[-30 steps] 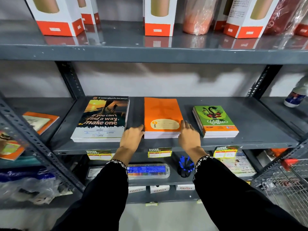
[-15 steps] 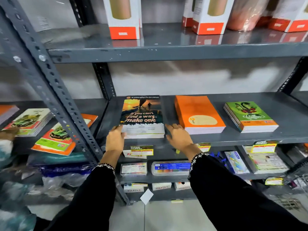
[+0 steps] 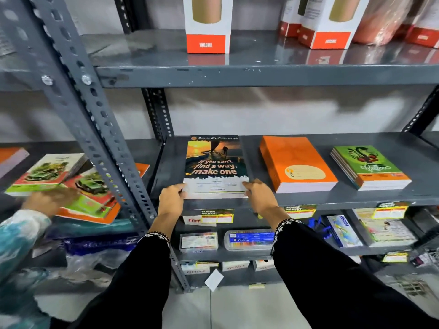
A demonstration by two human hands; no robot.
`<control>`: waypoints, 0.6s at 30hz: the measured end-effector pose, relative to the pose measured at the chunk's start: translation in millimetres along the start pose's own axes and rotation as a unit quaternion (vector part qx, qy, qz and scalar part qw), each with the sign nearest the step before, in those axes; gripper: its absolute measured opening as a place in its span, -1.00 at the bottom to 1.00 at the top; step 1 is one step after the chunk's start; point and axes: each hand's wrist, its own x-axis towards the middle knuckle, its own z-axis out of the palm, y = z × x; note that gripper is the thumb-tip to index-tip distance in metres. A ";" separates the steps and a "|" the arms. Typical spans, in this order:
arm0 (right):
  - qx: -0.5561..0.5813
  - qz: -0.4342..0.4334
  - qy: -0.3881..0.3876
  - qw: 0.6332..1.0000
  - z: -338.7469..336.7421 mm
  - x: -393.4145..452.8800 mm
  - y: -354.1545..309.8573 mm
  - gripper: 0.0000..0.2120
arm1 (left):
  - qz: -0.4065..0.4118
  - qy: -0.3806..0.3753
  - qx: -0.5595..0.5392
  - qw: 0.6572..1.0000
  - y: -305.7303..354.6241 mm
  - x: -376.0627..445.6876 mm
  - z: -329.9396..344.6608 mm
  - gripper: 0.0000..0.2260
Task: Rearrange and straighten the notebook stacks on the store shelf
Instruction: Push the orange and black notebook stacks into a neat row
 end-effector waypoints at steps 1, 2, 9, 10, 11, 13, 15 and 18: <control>0.002 0.000 0.001 1.000 0.1 1.0 -0.8 -0.58 | -0.003 0.001 -0.004 1.000 -1.0 2.1 -0.1 -0.69; 0.005 0.001 0.002 1.000 0.5 2.3 -1.6 -0.59 | -0.006 0.003 -0.008 1.000 -1.8 4.2 -0.1 -0.69; 0.019 0.007 0.004 1.000 0.8 8.1 -2.2 -0.62 | -0.006 -0.011 0.002 1.000 0.4 9.3 -3.6 -0.73; 0.016 0.004 0.002 1.000 0.5 8.2 -1.9 -0.62 | 0.000 -0.018 0.015 1.000 1.2 9.0 -4.6 -0.75; 0.013 0.002 0.000 1.000 -0.1 7.9 -1.7 -0.62 | 0.009 -0.024 0.035 0.999 2.5 7.7 -5.3 -0.81; 0.004 -0.004 -0.010 1.000 -0.3 6.6 -2.2 -0.59 | 0.036 -0.024 0.082 0.996 3.7 3.3 -5.0 -0.82; -0.019 -0.011 -0.020 1.000 -0.3 5.5 -2.5 -0.57 | 0.056 -0.030 0.117 0.991 4.4 -0.8 -4.2 -0.74; -0.054 -0.022 -0.024 0.998 -1.3 6.3 -2.6 -0.62 | 0.075 -0.040 0.160 0.984 4.6 -1.0 -3.2 -0.73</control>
